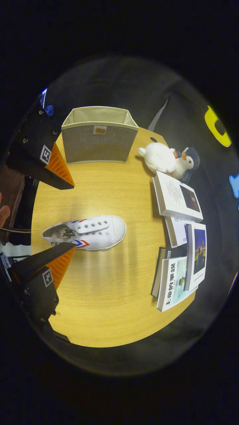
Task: Open the storage box then place both shoes into the box .Put the left shoe in first, then the right shoe, with the right side of both shoes facing outward in a uniform manner.
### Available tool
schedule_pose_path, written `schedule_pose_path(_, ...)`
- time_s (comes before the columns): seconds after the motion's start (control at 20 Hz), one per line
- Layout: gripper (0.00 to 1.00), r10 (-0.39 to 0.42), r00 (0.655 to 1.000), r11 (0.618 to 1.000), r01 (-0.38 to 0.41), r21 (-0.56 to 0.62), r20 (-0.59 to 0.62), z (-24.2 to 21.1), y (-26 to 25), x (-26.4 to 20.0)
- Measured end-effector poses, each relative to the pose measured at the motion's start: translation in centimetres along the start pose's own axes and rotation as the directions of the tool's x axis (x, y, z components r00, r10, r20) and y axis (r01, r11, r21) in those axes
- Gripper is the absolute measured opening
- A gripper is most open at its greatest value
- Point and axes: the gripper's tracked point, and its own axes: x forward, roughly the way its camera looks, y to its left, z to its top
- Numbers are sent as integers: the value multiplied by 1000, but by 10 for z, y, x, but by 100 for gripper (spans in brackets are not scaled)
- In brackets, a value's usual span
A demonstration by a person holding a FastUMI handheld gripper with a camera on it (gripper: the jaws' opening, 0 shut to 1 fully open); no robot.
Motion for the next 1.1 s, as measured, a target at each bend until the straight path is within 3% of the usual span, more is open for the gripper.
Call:
schedule_pose_path(0.35,97,-65,994,998,66,12,-93,-28,-48,32)
schedule_pose_path(0.4,87,-69,992,997,70,11,-106,-31,-51,38)
schedule_pose_path(0.5,87,-72,989,997,73,6,-126,-35,-55,47)
schedule_pose_path(0.95,87,-166,972,981,145,-130,-165,-34,-72,90)
schedule_pose_path(1.0,86,-165,971,979,140,-149,-172,-35,-71,95)
schedule_pose_path(1.1,69,-175,968,975,144,-170,-181,-37,-70,103)
